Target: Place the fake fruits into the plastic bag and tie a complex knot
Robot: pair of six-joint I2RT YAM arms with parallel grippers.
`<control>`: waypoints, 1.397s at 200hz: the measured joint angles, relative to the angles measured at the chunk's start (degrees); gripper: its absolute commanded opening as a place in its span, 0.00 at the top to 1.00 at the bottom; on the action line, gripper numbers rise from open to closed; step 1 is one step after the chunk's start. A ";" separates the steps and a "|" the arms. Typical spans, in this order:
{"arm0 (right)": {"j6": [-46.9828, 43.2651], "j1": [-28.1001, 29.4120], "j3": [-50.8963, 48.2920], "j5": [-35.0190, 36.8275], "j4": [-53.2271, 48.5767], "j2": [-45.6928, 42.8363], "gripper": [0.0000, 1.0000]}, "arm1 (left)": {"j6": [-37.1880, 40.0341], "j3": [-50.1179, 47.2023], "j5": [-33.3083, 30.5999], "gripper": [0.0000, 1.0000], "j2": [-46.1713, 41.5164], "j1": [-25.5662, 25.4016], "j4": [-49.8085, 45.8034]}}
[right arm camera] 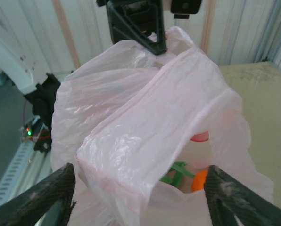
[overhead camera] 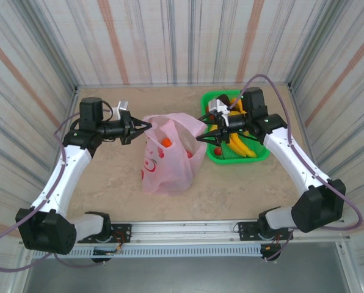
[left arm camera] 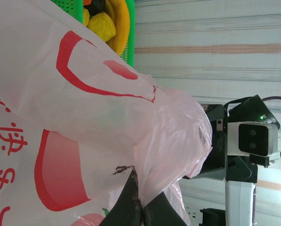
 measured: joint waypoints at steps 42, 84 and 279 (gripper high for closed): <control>-1.16 0.92 1.46 -0.28 -0.83 0.85 0.74 | 0.02 0.00 -0.02 0.97 0.00 0.00 0.00; 1.86 0.92 3.69 -1.53 -1.60 0.85 1.00 | 0.31 0.31 0.00 0.84 0.00 0.31 0.00; 29.59 -2.25 19.02 10.21 10.69 7.72 1.00 | 17.97 19.39 -3.28 0.58 -7.43 5.31 -18.80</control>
